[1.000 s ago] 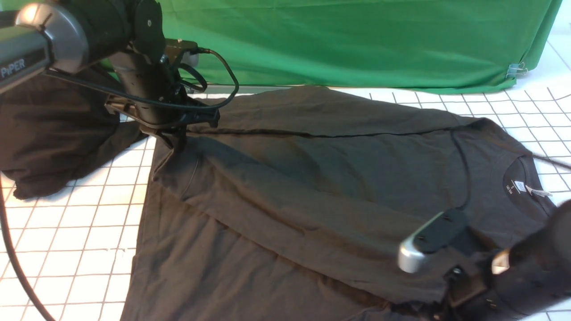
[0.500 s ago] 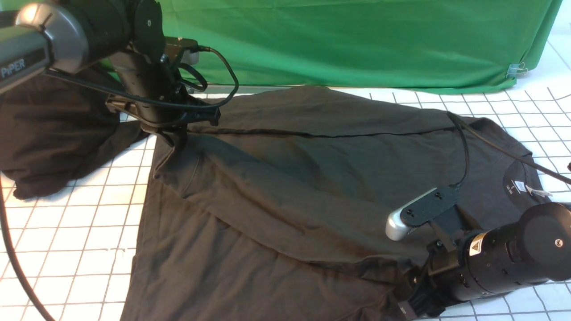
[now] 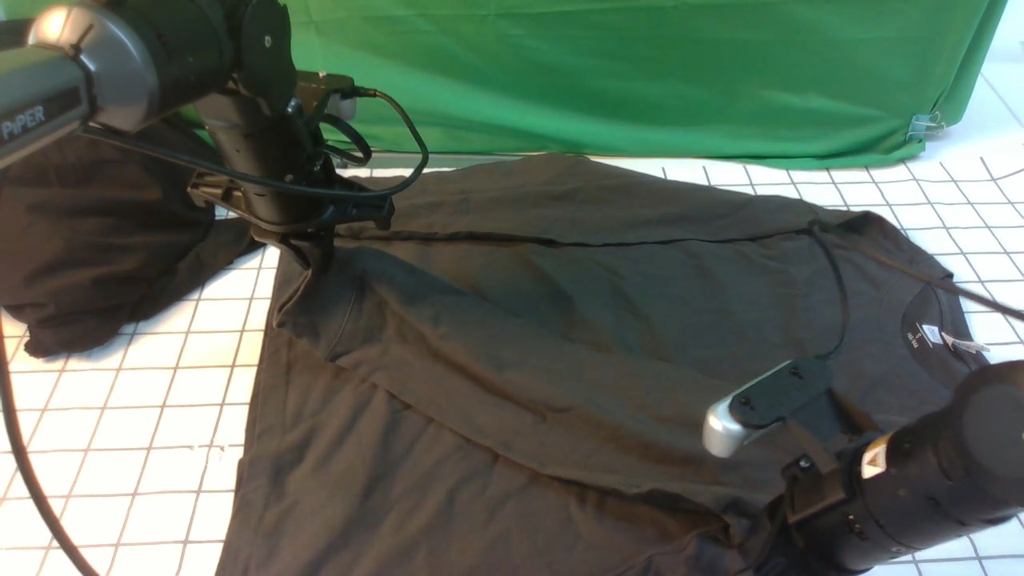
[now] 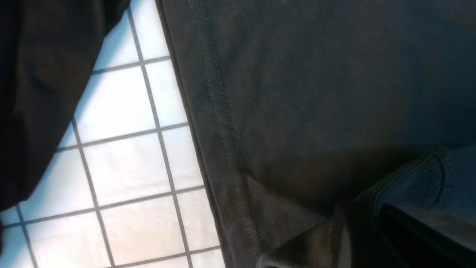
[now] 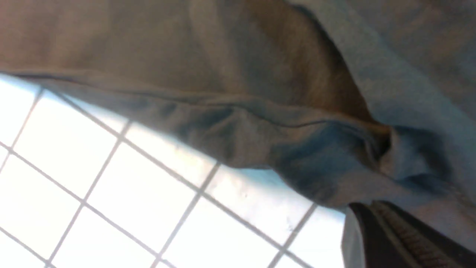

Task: Fold a long-sleeved shirt over a white checkered tablecloth.
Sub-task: 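Fold the left side of the black T-shirt inward over its body, then grab the top left corner of the dark shirt with the left gripper, then fold the left side of the dark shirt inward over its body with the left gripper, then grasp the near edge of the shirt at its hem and shoulder corners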

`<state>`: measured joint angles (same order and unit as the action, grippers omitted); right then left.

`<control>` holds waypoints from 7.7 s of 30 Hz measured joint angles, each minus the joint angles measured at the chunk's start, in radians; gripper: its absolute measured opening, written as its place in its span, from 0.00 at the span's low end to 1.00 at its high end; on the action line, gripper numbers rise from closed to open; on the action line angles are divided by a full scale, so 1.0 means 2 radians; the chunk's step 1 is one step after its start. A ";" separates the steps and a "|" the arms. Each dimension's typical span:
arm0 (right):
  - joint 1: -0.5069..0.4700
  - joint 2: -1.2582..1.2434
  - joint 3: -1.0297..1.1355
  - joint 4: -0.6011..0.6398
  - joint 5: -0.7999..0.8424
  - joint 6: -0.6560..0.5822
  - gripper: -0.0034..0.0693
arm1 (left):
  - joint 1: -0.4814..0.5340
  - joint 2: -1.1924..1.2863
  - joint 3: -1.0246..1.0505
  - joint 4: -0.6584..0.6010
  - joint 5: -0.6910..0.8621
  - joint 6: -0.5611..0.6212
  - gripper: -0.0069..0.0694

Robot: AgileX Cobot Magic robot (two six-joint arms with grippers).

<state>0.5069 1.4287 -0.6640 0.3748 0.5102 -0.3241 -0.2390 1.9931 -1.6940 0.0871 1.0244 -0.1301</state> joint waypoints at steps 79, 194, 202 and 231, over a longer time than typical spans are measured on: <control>0.000 -0.028 0.047 0.001 0.094 0.066 0.44 | 0.001 0.000 0.000 0.046 0.015 -0.028 0.54; 0.000 -0.179 -0.064 -0.152 0.098 0.169 0.06 | 0.011 -0.128 0.159 -0.086 0.093 -0.022 0.15; 0.000 -0.179 -0.064 -0.152 0.098 0.171 0.06 | 0.011 -0.129 0.164 -0.086 0.093 -0.020 0.46; 0.000 -0.179 -0.064 -0.152 0.098 0.165 0.09 | -0.069 -0.223 0.507 -0.074 -0.064 -0.120 0.65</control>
<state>0.5078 1.0710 -0.7916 0.0704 0.7066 0.0068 -0.3777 1.5462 -0.6797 -0.0602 0.8971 -0.3695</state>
